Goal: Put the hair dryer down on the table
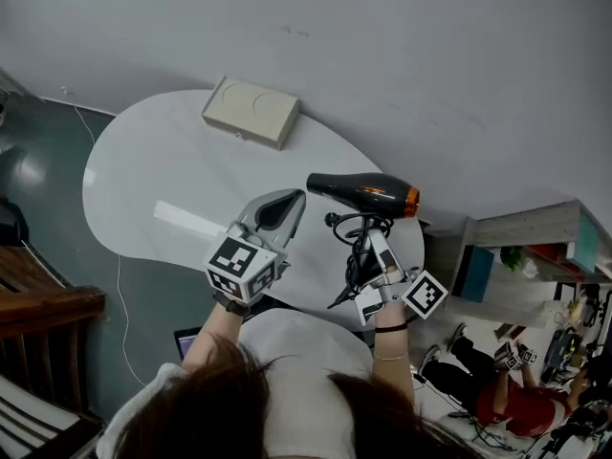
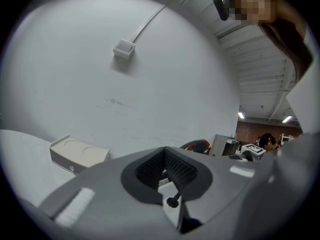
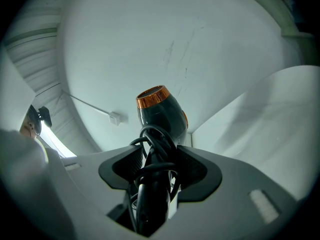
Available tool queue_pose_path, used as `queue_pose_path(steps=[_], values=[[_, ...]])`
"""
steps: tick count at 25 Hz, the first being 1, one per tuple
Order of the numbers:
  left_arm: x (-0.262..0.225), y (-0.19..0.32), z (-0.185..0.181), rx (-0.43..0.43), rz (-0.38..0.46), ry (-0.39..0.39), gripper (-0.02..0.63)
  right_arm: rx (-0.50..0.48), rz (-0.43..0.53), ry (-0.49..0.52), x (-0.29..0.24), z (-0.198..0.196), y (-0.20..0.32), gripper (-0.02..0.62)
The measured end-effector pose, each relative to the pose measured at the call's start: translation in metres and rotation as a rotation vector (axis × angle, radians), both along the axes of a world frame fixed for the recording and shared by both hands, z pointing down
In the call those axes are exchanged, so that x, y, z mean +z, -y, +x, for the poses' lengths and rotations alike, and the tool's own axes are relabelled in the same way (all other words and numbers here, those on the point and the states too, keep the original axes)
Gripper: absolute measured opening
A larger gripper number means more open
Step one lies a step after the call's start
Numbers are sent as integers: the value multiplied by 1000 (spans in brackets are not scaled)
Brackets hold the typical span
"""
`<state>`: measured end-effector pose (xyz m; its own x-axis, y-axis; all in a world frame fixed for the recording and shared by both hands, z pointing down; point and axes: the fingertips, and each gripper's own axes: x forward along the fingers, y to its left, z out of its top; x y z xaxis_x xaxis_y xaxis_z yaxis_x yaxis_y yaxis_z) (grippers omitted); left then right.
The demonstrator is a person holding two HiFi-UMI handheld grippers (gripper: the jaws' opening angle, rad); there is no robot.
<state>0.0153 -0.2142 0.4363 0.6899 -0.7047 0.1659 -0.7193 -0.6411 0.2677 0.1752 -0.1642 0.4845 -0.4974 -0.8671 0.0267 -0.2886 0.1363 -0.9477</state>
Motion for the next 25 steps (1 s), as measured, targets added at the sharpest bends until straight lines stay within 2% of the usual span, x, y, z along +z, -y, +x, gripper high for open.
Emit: queue_pose_path(steps=[14,18,25], values=[[37,-18,0,14,-70,11,58,-65,-140,-5,66,-12,-11,207],[44,-23,0,32,-73,7,58,-72,-176,-34,84,-16,-14,207],[57,-31,2,66,-88,16,58,-66,-186,-7,103,-20,-16,208]])
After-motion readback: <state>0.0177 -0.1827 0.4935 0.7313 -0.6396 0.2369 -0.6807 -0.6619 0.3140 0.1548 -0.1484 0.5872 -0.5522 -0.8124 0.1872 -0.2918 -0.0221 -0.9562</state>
